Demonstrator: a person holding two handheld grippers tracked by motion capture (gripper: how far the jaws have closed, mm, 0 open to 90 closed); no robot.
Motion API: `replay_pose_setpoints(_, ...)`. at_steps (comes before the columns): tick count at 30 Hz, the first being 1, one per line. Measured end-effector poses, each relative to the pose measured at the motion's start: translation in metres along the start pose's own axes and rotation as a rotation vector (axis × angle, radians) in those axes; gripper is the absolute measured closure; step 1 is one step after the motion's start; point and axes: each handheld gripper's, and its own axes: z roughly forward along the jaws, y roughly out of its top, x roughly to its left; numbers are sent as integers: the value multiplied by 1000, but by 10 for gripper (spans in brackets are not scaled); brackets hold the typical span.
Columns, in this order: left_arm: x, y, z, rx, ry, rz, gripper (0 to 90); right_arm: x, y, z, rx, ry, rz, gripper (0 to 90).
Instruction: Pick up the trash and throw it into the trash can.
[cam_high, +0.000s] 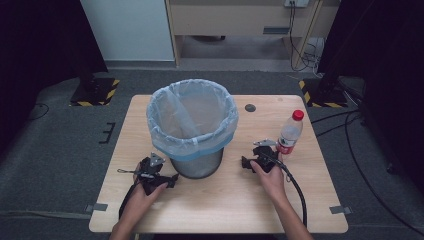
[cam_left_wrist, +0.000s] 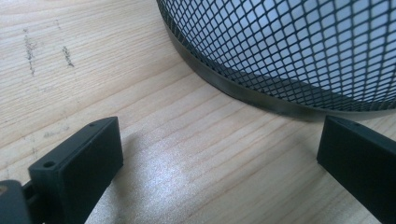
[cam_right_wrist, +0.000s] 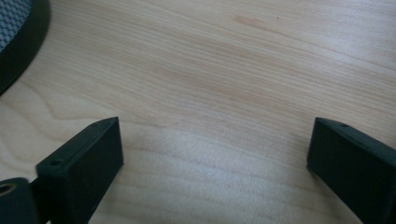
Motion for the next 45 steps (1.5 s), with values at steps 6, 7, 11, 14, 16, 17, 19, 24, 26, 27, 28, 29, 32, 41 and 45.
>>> replay_pose_setpoints(6,0,0,0,0,0,0,0,8,-1,-14,-18,24,-43,45)
replay_pose_setpoints(7,0,0,0,0,0,0,0,8,-1,-14,-18,24,-43,45)
replay_pose_setpoints(11,0,0,0,0,0,0,0,9,-2,-27,-28,24,-66,46)
replay_pose_setpoints(14,0,0,0,0,0,0,0,5,-6,-43,-53,21,-57,52)
replay_pose_setpoints(16,0,0,0,0,0,0,0,0,-9,-51,-64,18,-47,55)
replay_pose_setpoints(17,0,0,0,0,0,0,0,0,-9,-51,-64,18,-47,55)
replay_pose_setpoints(19,0,0,0,0,0,0,0,-5,-11,-58,-66,17,-34,54)
replay_pose_setpoints(24,0,0,0,0,0,0,0,-17,-15,-76,-89,-3,-13,53)
replay_pose_setpoints(26,0,0,0,0,0,0,0,-22,-17,-80,-94,-9,-2,53)
replay_pose_setpoints(27,0,0,0,0,0,0,0,-22,-17,-80,-94,-9,-2,53)
replay_pose_setpoints(28,0,0,0,0,0,0,0,-24,-18,-82,-95,-8,5,51)
replay_pose_setpoints(29,0,0,0,0,-1,1,0,-28,-19,-85,-104,-16,19,51)
replay_pose_setpoints(32,0,0,0,0,-1,1,0,-33,-19,-87,-113,-21,34,51)
replay_pose_setpoints(41,0,0,0,0,-1,1,0,-48,-20,-91,-138,-61,72,55)
replay_pose_setpoints(45,0,0,0,0,-1,1,0,-56,-21,-90,-143,-78,83,58)
